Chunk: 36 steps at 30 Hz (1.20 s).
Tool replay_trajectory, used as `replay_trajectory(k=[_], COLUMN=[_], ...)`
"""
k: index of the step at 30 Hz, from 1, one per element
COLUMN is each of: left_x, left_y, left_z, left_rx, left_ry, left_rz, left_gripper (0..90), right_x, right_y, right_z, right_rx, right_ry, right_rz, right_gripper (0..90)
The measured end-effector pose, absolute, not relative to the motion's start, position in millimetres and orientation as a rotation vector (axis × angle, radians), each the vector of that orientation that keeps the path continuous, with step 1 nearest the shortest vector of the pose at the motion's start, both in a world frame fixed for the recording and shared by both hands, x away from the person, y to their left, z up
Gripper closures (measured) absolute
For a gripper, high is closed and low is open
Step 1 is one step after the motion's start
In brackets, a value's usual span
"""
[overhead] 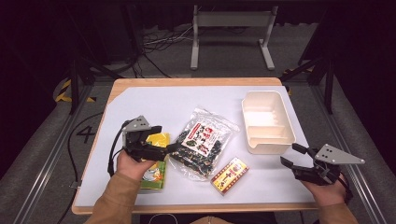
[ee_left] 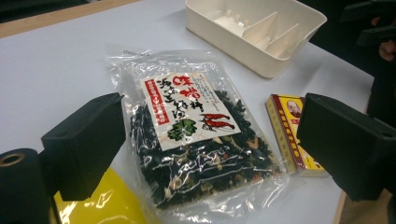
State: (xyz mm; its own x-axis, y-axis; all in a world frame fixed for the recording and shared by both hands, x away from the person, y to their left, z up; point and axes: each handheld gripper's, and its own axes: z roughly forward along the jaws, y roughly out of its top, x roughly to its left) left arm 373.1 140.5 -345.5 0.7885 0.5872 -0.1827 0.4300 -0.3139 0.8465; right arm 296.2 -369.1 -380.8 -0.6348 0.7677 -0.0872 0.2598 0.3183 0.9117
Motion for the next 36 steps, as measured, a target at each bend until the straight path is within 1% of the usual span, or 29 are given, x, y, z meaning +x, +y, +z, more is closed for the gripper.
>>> replay_trajectory(k=[5,7,10,13,17,19,21,25,29,31,36], left_x=[388.4,396.3,402.8,415.2,431.2,437.0,443.5,453.7,471.1,477.1,493.9], left_y=[128.1,124.9,122.6,116.8,108.5,105.2,99.3,92.7,84.0,78.6,73.6], left_z=[-344.9,-345.4,-345.2,-344.2,-346.3,-346.7,-347.9,-351.6,-362.6,-367.8,-380.6], left_rx=[1.974,1.954,1.929,1.947,1.954,1.968,1.998,2.022,2.050,2.065,2.076], left_ry=[0.783,0.813,0.832,0.843,0.914,0.947,0.961,0.979,1.022,1.046,1.073], left_rz=[0.195,0.183,0.182,0.197,0.174,0.170,0.200,0.202,0.175,0.197,0.157], left_gripper=[7.8,7.4,11.2,12.1,12.7,19.1,20.5,20.3,17.4,15.9,18.7], right_x=[295.2,294.6,294.5,295.1,295.9,294.9,294.1,291.2,287.0,285.1,280.2], right_y=[-369.1,-369.1,-368.7,-367.6,-366.2,-365.6,-365.2,-365.7,-368.1,-368.3,-368.5], right_z=[-381.6,-381.5,-381.1,-381.9,-382.5,-382.8,-383.0,-383.8,-383.7,-383.0,-381.2], right_rx=[0.897,0.896,0.894,0.892,0.891,0.894,0.901,0.908,0.923,0.929,0.943], right_ry=[2.081,2.080,2.080,2.088,2.093,2.097,2.097,2.098,2.085,2.079,2.072], right_rz=[1.287,1.288,1.294,1.294,1.295,1.290,1.288,1.278,1.280,1.289,1.279], right_gripper=[32.4,32.4,32.5,32.5,32.5,32.6,32.6,32.8,33.0,33.0,33.0])
